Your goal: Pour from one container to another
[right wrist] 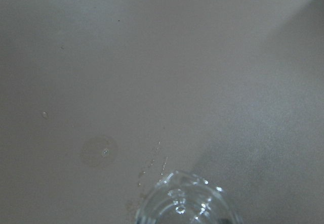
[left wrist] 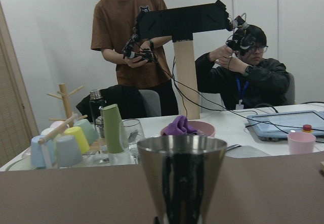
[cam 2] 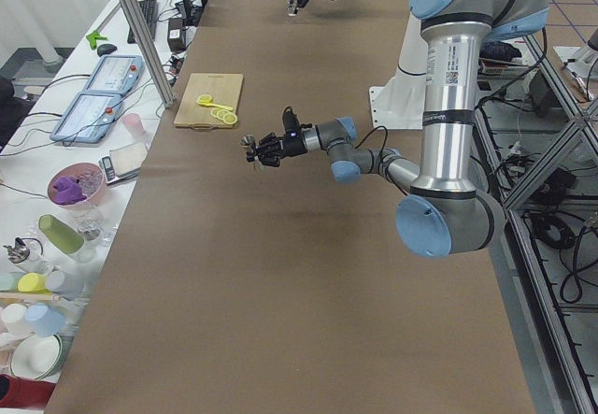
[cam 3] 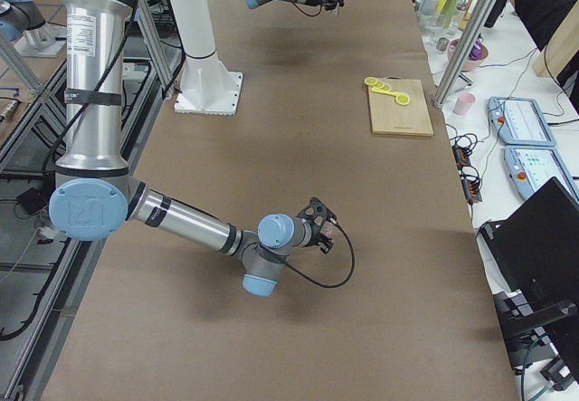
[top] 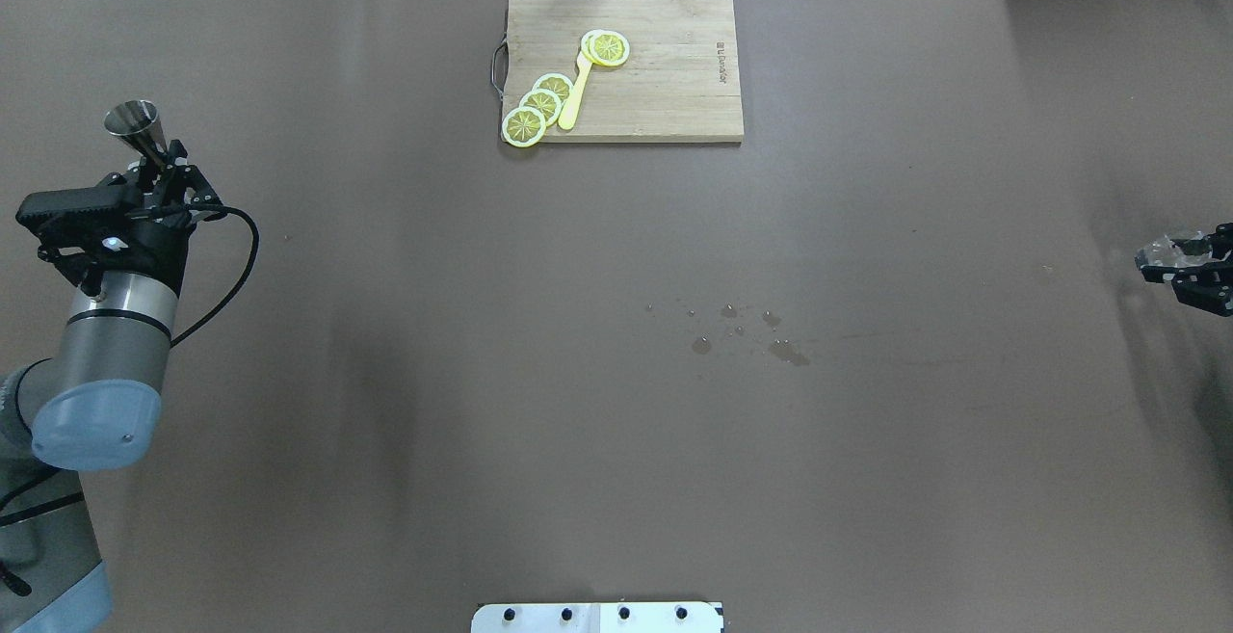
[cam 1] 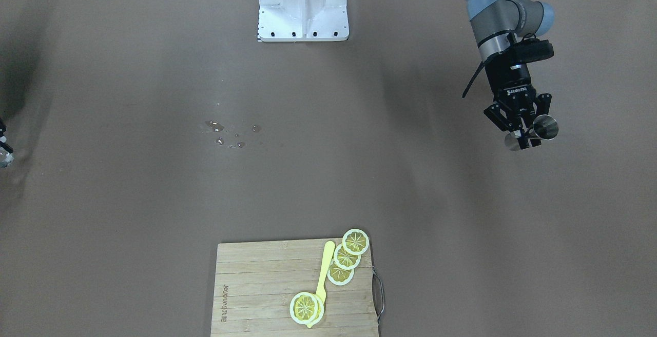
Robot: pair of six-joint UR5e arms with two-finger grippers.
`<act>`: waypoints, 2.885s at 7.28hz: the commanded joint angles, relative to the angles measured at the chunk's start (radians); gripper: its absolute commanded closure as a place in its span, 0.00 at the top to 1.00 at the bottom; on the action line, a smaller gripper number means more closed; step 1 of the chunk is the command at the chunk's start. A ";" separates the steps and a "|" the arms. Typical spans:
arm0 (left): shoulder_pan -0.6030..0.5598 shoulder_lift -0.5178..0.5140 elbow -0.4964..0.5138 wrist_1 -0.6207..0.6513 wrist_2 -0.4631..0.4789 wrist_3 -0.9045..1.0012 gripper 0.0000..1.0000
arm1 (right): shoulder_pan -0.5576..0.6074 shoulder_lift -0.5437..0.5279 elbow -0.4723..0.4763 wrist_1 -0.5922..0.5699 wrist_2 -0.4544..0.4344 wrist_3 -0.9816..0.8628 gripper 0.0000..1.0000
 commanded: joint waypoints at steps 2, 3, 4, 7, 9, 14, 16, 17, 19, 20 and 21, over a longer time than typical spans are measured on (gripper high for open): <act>0.009 -0.011 0.004 0.326 0.078 -0.366 0.00 | -0.029 0.006 -0.007 0.010 0.002 -0.002 0.00; 0.009 -0.004 0.006 0.370 0.078 -0.426 0.00 | -0.036 0.006 -0.016 0.036 0.001 -0.005 0.00; 0.011 -0.004 0.018 0.472 0.089 -0.536 0.00 | -0.042 0.006 -0.018 0.045 0.001 -0.008 0.00; 0.034 -0.015 0.090 0.562 0.119 -0.724 0.00 | -0.055 0.005 -0.018 0.047 0.001 -0.017 0.00; 0.052 -0.020 0.107 0.562 0.116 -0.782 0.00 | -0.066 0.005 -0.027 0.047 0.001 -0.034 0.00; 0.066 -0.018 0.150 0.562 0.110 -0.876 0.00 | -0.079 0.005 -0.033 0.047 0.001 -0.034 0.00; 0.066 -0.008 0.170 0.562 0.110 -0.901 0.00 | -0.079 0.005 -0.033 0.047 0.001 -0.032 0.00; 0.066 0.008 0.173 0.562 0.110 -0.905 0.00 | -0.079 0.005 -0.033 0.047 0.001 -0.032 0.11; 0.069 0.026 0.180 0.562 0.109 -0.930 0.00 | -0.079 0.005 -0.035 0.047 0.001 -0.031 0.27; 0.081 0.040 0.197 0.562 0.109 -0.953 0.01 | -0.080 0.005 -0.035 0.047 0.001 -0.031 0.99; 0.090 0.054 0.199 0.562 0.109 -0.959 0.01 | -0.079 0.005 -0.035 0.048 0.002 -0.031 1.00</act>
